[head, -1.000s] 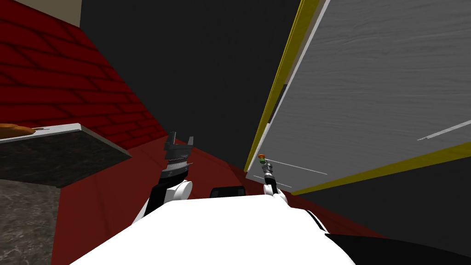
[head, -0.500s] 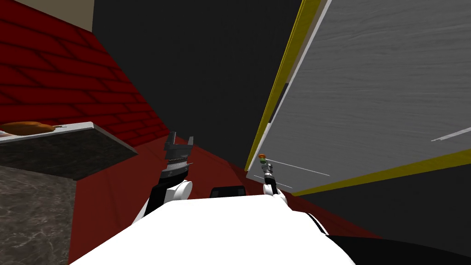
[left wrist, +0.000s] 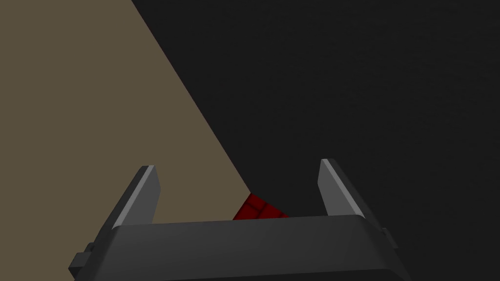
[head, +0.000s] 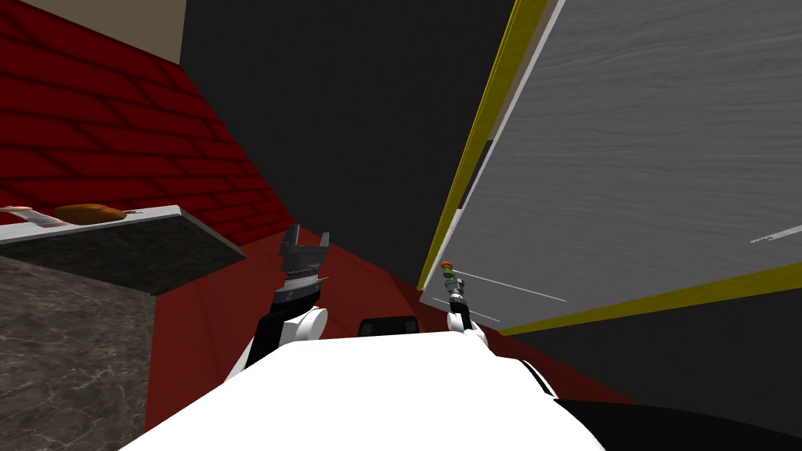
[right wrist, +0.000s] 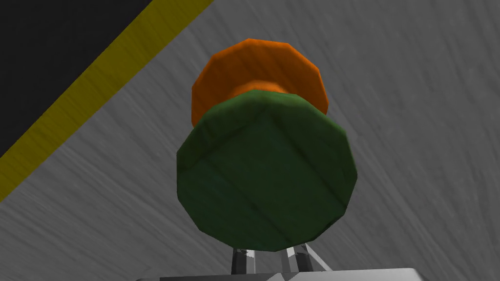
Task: Pull the door open
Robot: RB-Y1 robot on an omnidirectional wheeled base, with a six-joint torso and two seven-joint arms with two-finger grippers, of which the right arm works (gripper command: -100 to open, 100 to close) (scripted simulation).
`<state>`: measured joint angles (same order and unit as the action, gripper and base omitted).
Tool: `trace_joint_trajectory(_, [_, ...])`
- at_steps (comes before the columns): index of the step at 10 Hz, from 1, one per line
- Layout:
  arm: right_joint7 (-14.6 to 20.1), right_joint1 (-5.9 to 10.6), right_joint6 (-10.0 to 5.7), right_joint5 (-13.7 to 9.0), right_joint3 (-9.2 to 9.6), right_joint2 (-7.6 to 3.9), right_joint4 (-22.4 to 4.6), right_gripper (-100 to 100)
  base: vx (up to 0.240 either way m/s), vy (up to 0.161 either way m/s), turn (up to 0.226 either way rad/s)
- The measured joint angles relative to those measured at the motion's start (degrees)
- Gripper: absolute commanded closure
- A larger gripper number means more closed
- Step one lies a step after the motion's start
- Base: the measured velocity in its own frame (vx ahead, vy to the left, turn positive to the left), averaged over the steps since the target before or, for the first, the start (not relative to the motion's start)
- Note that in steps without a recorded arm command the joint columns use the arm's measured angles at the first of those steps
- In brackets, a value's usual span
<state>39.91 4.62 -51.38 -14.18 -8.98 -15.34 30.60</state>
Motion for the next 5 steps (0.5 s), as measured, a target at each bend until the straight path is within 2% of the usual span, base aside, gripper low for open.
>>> trace_joint_trajectory(1, [0.95, -1.17, 1.22, -0.49, 0.02, 0.18, 2.17, 100, -0.038, -0.015, 0.046])
trace_joint_trajectory(3, [3.67, 0.83, -0.37, -1.23, 0.22, -0.13, -1.6, 100, -0.052, -0.011, 0.068])
trace_joint_trajectory(4, [4.41, -0.31, 0.72, -1.57, 0.2, 0.13, 0.74, 100, -0.054, -0.018, 0.112])
trace_joint_trajectory(5, [6.05, 0.24, 0.43, -2.02, 0.39, -0.15, -0.49, 100, -0.071, -0.017, 0.103])
